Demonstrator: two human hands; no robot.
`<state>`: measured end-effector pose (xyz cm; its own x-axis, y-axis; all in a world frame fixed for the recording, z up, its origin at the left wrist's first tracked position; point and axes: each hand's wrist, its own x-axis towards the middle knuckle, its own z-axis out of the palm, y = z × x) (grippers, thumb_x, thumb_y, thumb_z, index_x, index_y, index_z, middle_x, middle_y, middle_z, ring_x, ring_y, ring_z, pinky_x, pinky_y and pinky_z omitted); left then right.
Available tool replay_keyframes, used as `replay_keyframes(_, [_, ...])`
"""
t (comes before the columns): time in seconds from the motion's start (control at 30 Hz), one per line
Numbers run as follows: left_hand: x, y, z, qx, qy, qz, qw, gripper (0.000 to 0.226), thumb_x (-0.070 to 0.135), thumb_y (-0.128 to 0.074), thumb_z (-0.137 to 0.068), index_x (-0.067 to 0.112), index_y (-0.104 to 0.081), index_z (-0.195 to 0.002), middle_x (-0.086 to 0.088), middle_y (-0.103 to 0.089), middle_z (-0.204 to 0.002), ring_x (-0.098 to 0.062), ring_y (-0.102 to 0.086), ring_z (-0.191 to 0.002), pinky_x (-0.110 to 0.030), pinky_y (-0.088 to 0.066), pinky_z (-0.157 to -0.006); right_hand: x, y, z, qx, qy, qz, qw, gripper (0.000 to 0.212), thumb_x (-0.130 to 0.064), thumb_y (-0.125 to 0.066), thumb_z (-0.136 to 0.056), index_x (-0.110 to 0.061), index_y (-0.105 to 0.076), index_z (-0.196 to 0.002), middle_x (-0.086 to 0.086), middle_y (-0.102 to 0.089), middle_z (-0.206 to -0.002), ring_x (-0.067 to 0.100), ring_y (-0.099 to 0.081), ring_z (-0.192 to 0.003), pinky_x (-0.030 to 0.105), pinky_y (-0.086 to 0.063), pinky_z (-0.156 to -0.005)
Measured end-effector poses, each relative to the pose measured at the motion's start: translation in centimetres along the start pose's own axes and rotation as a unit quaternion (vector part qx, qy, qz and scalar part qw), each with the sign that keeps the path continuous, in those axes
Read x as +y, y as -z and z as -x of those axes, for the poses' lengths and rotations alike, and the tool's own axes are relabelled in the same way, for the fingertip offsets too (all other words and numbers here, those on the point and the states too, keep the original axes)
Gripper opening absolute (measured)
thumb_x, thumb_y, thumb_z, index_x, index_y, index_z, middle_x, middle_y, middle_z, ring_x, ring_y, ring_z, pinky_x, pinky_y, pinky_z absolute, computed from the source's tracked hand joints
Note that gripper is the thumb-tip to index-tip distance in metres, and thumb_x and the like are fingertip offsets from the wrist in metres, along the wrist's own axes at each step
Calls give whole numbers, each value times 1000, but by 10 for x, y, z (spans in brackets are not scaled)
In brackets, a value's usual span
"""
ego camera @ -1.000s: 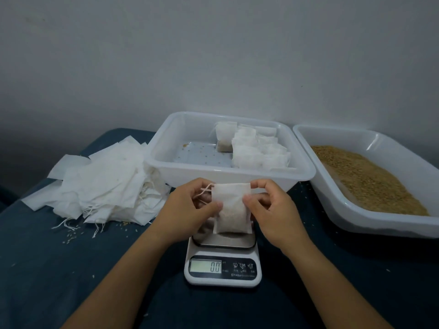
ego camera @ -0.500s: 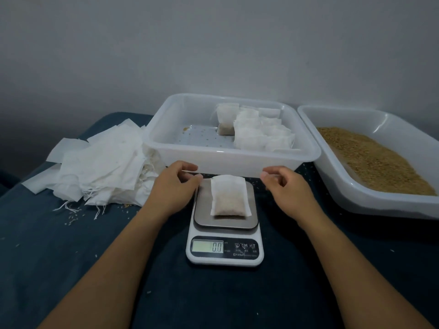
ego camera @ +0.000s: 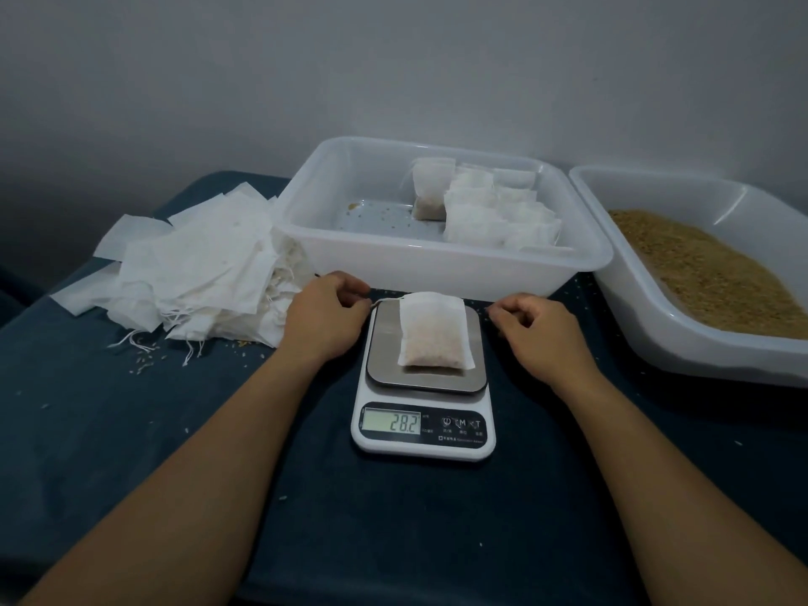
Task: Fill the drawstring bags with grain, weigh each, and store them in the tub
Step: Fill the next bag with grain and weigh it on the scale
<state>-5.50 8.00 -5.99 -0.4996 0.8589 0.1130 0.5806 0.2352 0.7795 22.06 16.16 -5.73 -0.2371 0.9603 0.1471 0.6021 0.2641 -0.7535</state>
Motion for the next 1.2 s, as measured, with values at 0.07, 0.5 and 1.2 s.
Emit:
replay_keyframes(0.07, [0,0,0,-1,0,-1,1000,13,26,-71,-93,31,-72,-105,21,-67,-86,0,-62,-84,-26,-47,-83,-1,0,0,0,1,1,1000,11,-37,-69,-97,-33,-79,-96,-12,-74,-83,4,-66,-79,19,-47,-70])
replay_keyframes(0.5, [2,0,2,2,8,34,999,12,26,-71,-92,33,-71,-103,19,-70,-91,-2,-66,-91,-26,-48,-84,-53,-7,0,-6,200,24,979,27,-33,-55,-108,-24,-75,-124,-12,-73,-120,-1,-63,-107,17,-48,-93])
replay_keyframes(1.2, [90,16,70,-208,-42,483,849,69,60,-72,-84,21,-56,-140,-9,-71,-129,-31,-69,-121,-48,-57,-100,-136,80,15,-61,305,-91,946,11,-37,-71,-96,-26,-68,-92,-17,-69,-97,12,-68,-97,23,-57,-85])
